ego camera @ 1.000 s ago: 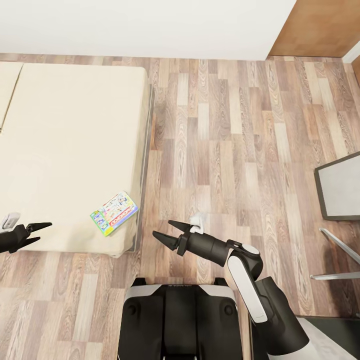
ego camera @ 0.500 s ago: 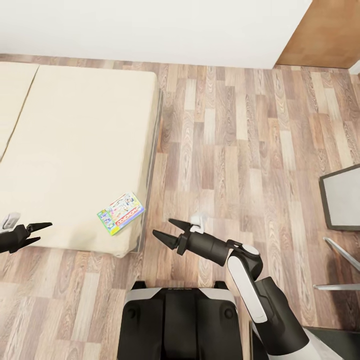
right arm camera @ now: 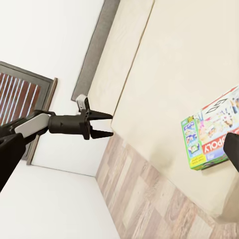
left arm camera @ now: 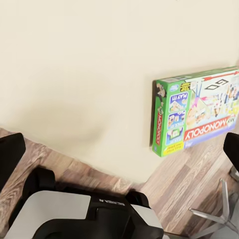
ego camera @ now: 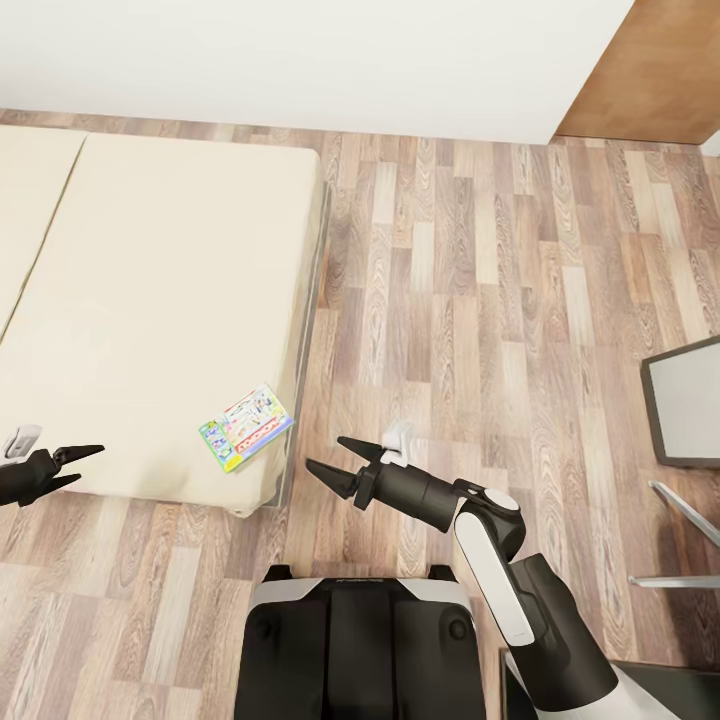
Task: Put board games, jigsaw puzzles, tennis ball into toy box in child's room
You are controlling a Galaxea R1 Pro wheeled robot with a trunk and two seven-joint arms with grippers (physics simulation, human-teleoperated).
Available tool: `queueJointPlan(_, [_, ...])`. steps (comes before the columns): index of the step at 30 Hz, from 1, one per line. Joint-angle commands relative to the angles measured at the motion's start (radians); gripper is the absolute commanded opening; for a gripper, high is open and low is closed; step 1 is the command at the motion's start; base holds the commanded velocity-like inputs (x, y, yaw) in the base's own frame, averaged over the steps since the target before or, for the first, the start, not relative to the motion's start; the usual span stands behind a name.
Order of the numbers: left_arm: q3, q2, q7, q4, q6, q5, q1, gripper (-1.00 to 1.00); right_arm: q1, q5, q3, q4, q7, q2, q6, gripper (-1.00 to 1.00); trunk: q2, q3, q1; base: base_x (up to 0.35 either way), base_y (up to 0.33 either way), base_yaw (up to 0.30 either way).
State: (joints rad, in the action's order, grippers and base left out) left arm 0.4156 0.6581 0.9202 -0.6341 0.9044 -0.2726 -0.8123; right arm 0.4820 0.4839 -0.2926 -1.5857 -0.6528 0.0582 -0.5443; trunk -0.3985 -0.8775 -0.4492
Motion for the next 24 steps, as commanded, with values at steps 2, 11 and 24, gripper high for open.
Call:
queueJointPlan(2, [0.002, 0.000, 0.003, 0.001, 0.003, 0.001, -0.001, 1.00, 0.001, 0.007, 0.000, 0.000, 0.001, 0.000, -0.008, 1.00, -0.001, -0.001, -0.001, 0.130, 0.059, 0.002])
queueJointPlan(11, [0.002, 0.000, 0.003, 0.001, 0.001, 0.001, -0.001, 1.00, 0.000, 0.008, 0.000, 0.000, 0.000, 0.000, -0.008, 1.00, -0.001, -0.001, -0.001, 0.061, 0.019, 0.000])
queueJointPlan(24, [0.002, -0.001, 0.003, 0.001, 0.000, 0.001, -0.001, 1.00, 0.001, 0.005, -0.002, 0.001, -0.001, 0.002, -0.007, 1.00, -0.001, -0.001, -0.001, 0.018, 0.001, 0.000])
